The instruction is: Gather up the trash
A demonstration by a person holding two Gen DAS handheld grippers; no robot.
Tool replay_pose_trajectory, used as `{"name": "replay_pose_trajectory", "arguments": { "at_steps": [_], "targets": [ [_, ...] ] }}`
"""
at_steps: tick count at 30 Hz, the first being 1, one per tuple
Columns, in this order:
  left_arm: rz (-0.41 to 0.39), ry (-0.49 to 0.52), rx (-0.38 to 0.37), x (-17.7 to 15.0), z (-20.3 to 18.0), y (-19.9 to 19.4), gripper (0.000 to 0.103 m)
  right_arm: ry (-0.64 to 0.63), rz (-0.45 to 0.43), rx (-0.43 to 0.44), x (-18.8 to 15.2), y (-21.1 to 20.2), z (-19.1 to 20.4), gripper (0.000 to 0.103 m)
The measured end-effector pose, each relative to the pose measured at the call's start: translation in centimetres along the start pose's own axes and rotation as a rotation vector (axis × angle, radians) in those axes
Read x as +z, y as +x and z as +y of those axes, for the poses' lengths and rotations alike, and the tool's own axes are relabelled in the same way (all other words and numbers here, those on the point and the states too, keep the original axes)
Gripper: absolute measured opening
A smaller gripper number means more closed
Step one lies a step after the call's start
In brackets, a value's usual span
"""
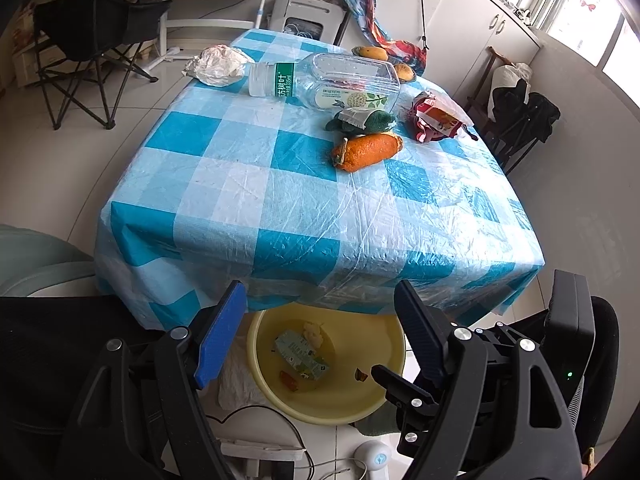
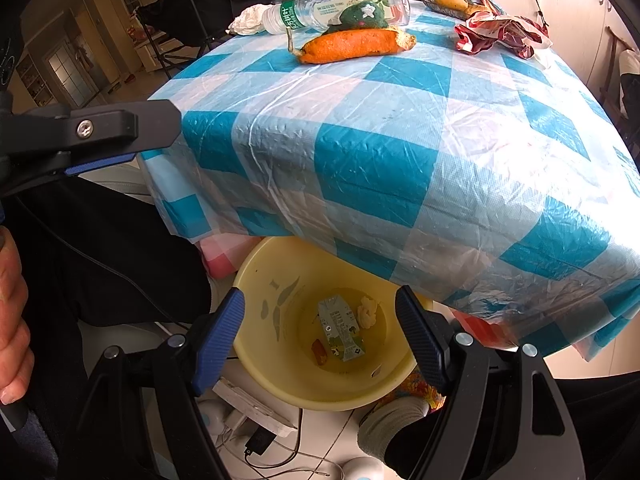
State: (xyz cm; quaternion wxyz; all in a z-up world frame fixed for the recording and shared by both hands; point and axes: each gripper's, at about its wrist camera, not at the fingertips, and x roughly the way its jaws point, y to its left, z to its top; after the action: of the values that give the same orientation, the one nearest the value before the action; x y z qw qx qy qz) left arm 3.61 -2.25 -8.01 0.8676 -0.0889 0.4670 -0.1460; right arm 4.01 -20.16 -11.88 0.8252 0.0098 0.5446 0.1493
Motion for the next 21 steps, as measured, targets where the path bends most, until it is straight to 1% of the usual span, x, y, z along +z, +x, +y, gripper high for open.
{"name": "replay_pose_trajectory", "arguments": {
  "at_steps": [2,5,10,13,17,21],
  "targets": [
    [-0.006,-0.008,-0.001,0.1,0.2,-0.1,0.073,0.0,-0.013,0.003,0.1,-0.3,0.1,0.075],
    [-0.022,-0.03,-0.004,0.3,0.6,-0.6,0.073,0.0,-0.055,0.015,0.3,-0.9,0.3,0.075],
    [-0.049,-0.093,-0.007,0.6,1.8,-1.2,0.074,0.028,-0.161,0.031,1.5,-2.8,0.2,0.075],
    [-0.064,-0.124,-0.006,0.7,2.3,-1.5,0.074,0.062,-0.22,0.021,2.7,-3.6,-0.2,0.079],
    [-0.083,-0.141,-0.003,0.9,2.6,-1.8,0.075,0.125,-0.24,0.018,4.9,-3.2,-1.4,0.079],
    [-0.093,-0.152,-0.004,1.0,2.8,-1.9,0.076,0.181,-0.244,0.039,7.7,-2.1,-2.4,0.079]
  ]
}}
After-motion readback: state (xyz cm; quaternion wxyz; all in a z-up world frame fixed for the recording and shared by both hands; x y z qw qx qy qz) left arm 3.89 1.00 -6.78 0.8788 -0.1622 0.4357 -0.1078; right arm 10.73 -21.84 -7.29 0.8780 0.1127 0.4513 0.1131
